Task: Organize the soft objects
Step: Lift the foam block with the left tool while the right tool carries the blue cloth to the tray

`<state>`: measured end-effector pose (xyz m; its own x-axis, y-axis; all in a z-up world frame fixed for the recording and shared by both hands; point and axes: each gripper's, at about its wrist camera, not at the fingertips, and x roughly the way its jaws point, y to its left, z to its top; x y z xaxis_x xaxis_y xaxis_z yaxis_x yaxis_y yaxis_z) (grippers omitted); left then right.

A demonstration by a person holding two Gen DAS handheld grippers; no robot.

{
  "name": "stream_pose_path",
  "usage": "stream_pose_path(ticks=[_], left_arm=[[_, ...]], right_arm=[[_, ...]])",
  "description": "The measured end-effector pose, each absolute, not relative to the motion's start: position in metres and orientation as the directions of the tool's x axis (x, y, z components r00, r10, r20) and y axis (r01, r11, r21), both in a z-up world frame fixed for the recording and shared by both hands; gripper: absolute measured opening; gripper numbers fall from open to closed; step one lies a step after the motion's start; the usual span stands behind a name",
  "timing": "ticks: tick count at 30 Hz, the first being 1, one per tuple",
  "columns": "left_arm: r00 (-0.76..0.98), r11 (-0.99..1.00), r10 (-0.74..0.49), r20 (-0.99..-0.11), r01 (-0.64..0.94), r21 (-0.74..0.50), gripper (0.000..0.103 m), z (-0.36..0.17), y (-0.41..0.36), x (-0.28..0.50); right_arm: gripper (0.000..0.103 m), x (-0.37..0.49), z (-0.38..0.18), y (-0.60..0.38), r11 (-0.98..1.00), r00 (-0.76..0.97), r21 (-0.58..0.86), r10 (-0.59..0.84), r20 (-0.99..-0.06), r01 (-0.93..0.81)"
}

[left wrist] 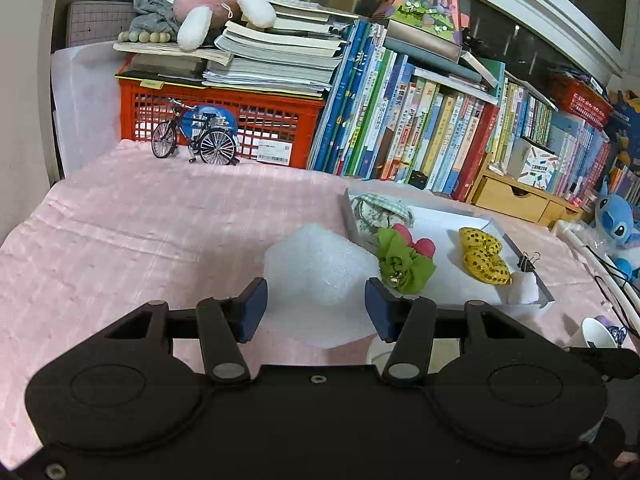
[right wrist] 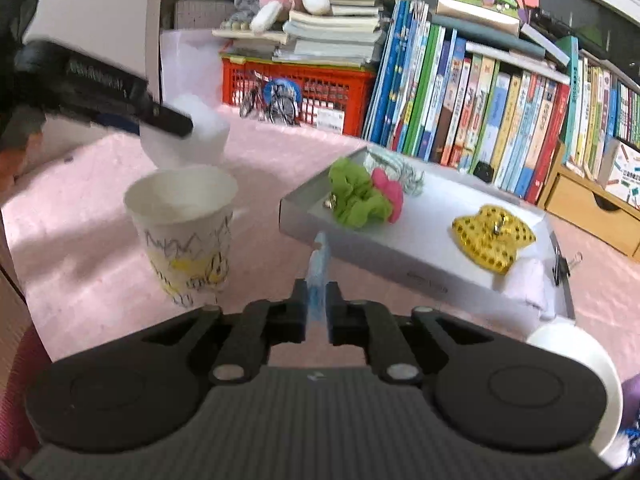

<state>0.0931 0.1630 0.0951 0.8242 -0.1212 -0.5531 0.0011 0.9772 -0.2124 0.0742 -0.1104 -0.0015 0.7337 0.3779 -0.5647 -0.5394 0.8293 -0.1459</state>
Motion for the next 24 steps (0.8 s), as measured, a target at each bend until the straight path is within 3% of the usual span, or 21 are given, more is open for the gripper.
stream_pose_path(ticks=[2,4,15,16,17,18,24], left_arm=[[0.824,0.977,-0.124,-0.554,0.003,-0.215,0.051,0.095,0.163,0.093],[0.820,0.977,-0.123,-0.559,0.001,-0.214,0.051,0.095,0.160,0.093],[0.815,0.981,-0.114,-0.569,0.000,-0.196,0.051,0.092,0.160,0.097],[0.815,0.981,-0.113,-0.569,0.002,-0.193,0.051,0.092,0.159,0.097],[0.815,0.982,-0.113,-0.569,0.004,-0.190,0.050,0.092,0.158,0.098],[0.815,0.982,-0.114,-0.568,0.006,-0.188,0.050,0.093,0.158,0.098],[0.821,0.985,-0.117,-0.559,0.024,-0.171,0.049,0.101,0.150,0.101]], right_arm=[[0.056,0.076,-0.007,-0.108,0.832,0.732,-0.151,0.366,-0.574,-0.534],[0.059,0.079,-0.011,-0.104,0.836,0.731,-0.148,0.360,-0.580,-0.529],[0.059,0.100,-0.034,-0.087,0.827,0.668,-0.085,0.385,-0.637,-0.556],[0.056,0.099,-0.034,-0.087,0.826,0.669,-0.083,0.388,-0.634,-0.558],[0.041,0.099,-0.034,-0.088,0.823,0.666,-0.078,0.395,-0.633,-0.562],[0.038,0.098,-0.033,-0.088,0.825,0.667,-0.075,0.396,-0.631,-0.560],[0.037,0.094,-0.018,-0.093,0.831,0.701,-0.091,0.398,-0.592,-0.548]])
